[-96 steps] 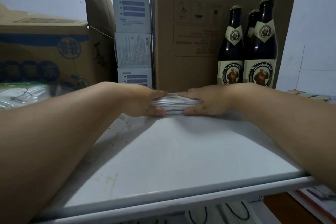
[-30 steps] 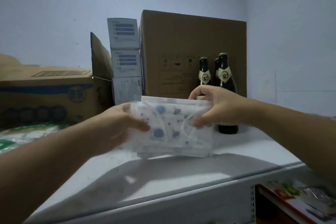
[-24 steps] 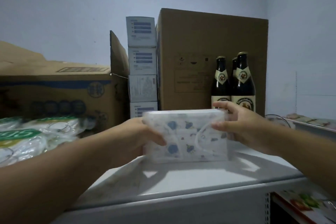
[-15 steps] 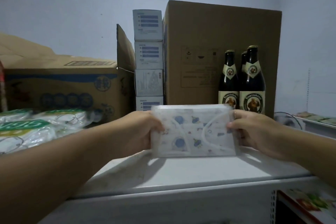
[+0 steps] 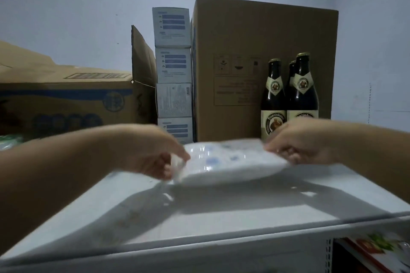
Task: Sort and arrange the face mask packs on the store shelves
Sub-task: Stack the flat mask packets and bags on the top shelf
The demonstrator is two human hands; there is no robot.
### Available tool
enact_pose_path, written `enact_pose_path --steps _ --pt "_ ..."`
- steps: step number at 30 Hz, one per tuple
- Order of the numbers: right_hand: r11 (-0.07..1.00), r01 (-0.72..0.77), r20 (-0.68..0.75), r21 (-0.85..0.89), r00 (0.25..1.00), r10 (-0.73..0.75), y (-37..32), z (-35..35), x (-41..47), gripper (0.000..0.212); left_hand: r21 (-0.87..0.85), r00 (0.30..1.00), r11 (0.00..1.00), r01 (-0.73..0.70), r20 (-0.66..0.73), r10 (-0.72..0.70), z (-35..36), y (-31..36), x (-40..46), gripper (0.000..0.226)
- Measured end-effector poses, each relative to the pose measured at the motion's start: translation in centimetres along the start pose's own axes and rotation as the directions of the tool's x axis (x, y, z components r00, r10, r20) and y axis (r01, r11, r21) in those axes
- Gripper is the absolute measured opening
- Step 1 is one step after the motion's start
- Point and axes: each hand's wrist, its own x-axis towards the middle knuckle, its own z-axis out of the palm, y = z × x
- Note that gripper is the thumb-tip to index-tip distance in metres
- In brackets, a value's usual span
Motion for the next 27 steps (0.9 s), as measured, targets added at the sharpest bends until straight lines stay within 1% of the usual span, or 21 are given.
enact_pose_path --steps 1,2,4,5,6,7,8,9,10,11,12,13,14,15,16,17,18,20,21,23,27 --pt "0.999 -0.032 0.029 -0.026 0.999 0.033 0.7 0.4 0.1 0.028 0.048 0.999 0.998 0.038 0.025 -0.039 0.3 -0.6 0.2 0.016" --pt "0.998 -0.05 0.043 -0.033 0.998 0.051 1.1 0.8 0.2 0.027 0.084 0.998 0.995 0.056 0.022 -0.058 0.5 -1.1 0.5 0.016" --pt "0.998 -0.047 0.037 -0.051 0.998 0.049 1.4 1.3 0.4 0.024 0.155 0.997 0.985 0.071 -0.031 -0.067 0.7 -1.2 0.9 0.016" --pt "0.995 -0.037 0.014 -0.093 0.999 0.039 1.4 1.5 0.6 0.022 0.213 0.996 0.974 0.082 -0.057 -0.071 0.9 -1.0 1.0 0.016" --pt "0.987 -0.021 -0.015 -0.159 1.0 0.018 1.3 1.7 0.7 0.021 0.308 0.994 0.948 0.086 -0.086 -0.063 0.9 -0.8 1.1 0.024" --pt "0.968 0.002 -0.05 -0.253 0.999 -0.015 1.2 1.7 0.8 0.024 0.427 0.992 0.9 0.085 -0.122 -0.035 0.8 -0.6 1.3 0.038" --pt "0.927 0.034 -0.101 -0.374 0.992 -0.077 1.2 1.6 0.8 0.031 0.552 0.986 0.831 0.072 -0.166 0.025 0.5 -0.5 1.3 0.05" --pt "0.851 0.079 -0.154 -0.52 0.971 -0.185 1.2 1.2 0.7 0.042 0.668 0.97 0.743 0.049 -0.21 0.125 0.2 -0.4 1.1 0.065" --pt "0.745 0.146 -0.166 -0.65 0.93 -0.328 1.3 0.9 0.2 0.056 0.767 0.943 0.642 0.006 -0.218 0.251 -0.1 -0.4 0.7 0.077" --pt "0.636 0.236 -0.114 -0.735 0.882 -0.458 1.5 0.5 -0.3 0.076 0.854 0.911 0.517 -0.057 -0.167 0.377 -0.2 -0.7 0.1 0.086" --pt "0.536 0.337 -0.006 -0.774 0.842 -0.539 1.7 0.2 -0.7 0.089 0.921 0.883 0.367 -0.131 -0.06 0.465 0.1 -1.2 -0.5 0.094" --pt "0.435 0.418 0.124 -0.797 0.818 -0.561 1.9 0.1 -1.2 0.096 0.958 0.857 0.208 -0.196 0.065 0.511 0.6 -1.7 -1.0 0.097" --pt "0.334 0.469 0.245 -0.818 0.809 -0.535 2.1 0.5 -1.6 0.097 0.968 0.833 0.069 -0.241 0.17 0.526 1.1 -2.3 -1.1 0.098" --pt "0.248 0.492 0.331 -0.835 0.807 -0.489 2.4 0.9 -1.6 0.097 0.963 0.813 -0.04 -0.266 0.247 0.528 1.5 -2.9 -0.9 0.097" --pt "0.192 0.503 0.382 -0.843 0.81 -0.446 2.8 1.3 -1.4 0.095 0.955 0.798 -0.118 -0.273 0.293 0.527 1.8 -3.3 -0.6 0.095" --pt "0.166 0.507 0.407 -0.846 0.815 -0.413 3.0 1.5 -1.2 0.092 0.948 0.785 -0.17 -0.269 0.319 0.531 1.9 -3.5 -0.3 0.092" --pt "0.164 0.507 0.413 -0.846 0.818 -0.4 3.2 1.7 -1.0 0.086 0.943 0.772 -0.2 -0.266 0.333 0.541 1.8 -3.5 0.1 0.091" --pt "0.197 0.51 0.409 -0.837 0.823 -0.395 3.3 1.7 -0.7 0.075 0.934 0.748 -0.221 -0.28 0.357 0.56 1.5 -3.5 0.6 0.09" --pt "0.205 0.509 0.406 -0.836 0.825 -0.394 3.3 1.6 -0.5 0.073 0.929 0.741 -0.229 -0.293 0.371 0.559 1.4 -3.6 0.8 0.089" --pt "0.211 0.507 0.406 -0.836 0.828 -0.387 3.5 1.6 -0.3 0.074 0.922 0.735 -0.24 -0.303 0.387 0.557 1.3 -3.7 1.3 0.087" --pt "0.219 0.513 0.409 -0.83 0.826 -0.387 3.7 1.5 0.4 0.077 0.926 0.748 -0.262 -0.272 0.375 0.547 1.3 -3.7 1.6 0.087"
